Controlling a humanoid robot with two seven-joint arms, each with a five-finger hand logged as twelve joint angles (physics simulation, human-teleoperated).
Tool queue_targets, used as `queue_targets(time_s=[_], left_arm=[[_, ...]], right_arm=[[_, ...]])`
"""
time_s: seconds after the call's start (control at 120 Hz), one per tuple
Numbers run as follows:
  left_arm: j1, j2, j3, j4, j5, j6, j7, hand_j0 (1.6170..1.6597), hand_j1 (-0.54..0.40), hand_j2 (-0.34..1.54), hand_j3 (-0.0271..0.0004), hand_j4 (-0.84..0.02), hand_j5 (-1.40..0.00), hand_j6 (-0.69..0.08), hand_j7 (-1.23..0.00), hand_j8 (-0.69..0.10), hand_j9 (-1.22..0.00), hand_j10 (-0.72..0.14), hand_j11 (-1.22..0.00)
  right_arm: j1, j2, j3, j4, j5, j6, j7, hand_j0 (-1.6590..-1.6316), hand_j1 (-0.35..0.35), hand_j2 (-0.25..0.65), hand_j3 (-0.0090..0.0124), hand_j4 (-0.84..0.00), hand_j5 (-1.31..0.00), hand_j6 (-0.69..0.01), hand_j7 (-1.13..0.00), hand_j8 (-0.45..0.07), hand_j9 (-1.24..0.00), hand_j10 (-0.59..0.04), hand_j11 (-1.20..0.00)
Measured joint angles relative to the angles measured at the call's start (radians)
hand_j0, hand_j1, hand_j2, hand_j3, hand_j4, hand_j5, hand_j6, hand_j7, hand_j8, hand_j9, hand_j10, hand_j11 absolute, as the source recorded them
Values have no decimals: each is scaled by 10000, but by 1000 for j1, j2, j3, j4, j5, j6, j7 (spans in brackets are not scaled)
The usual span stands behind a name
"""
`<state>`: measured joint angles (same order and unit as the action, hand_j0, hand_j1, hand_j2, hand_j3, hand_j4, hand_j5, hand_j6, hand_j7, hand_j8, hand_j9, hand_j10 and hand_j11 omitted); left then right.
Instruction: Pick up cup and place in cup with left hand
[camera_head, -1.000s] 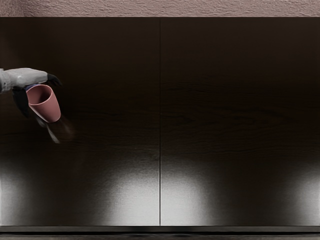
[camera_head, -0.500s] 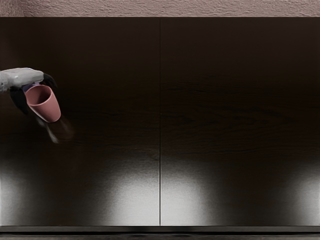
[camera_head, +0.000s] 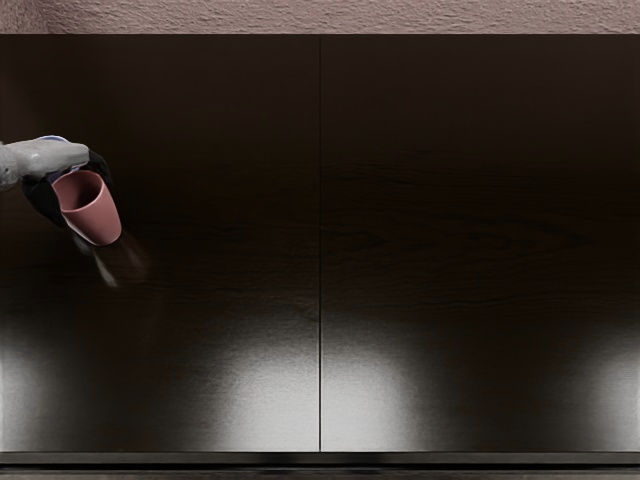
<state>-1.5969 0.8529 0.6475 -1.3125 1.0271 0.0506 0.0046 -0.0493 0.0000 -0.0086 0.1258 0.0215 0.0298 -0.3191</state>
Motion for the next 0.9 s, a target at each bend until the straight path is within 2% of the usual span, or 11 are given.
queue_targets(time_s=[0.083,0.533,0.9], left_arm=[[-1,-1,0,-1,-3,-1,0,16576,-1614,1268,0,-4860,-5423,-3113,-5542,-2914,-5838,-4535,-5861],[-24,1,2,-7,-31,-7,1,16567,-1382,2391,0,-5162,-6463,-3413,-6464,-3401,-6588,-5043,-6584],[-105,27,3,-22,-43,-30,1,16570,-1364,2764,0,-5135,-6728,-3479,-6587,-3637,-6582,-5216,-6654]], right_arm=[[0,0,0,0,0,0,0,-16581,-3491,0,0,-5,-1,-7,0,-6,-1,-5,0],[0,0,0,0,0,0,0,-16581,-3491,1,0,-4,-1,-6,0,-5,-1,-3,0],[0,0,0,0,0,0,0,-16581,-3491,1,0,-4,-1,-6,0,-4,-1,-3,0]])
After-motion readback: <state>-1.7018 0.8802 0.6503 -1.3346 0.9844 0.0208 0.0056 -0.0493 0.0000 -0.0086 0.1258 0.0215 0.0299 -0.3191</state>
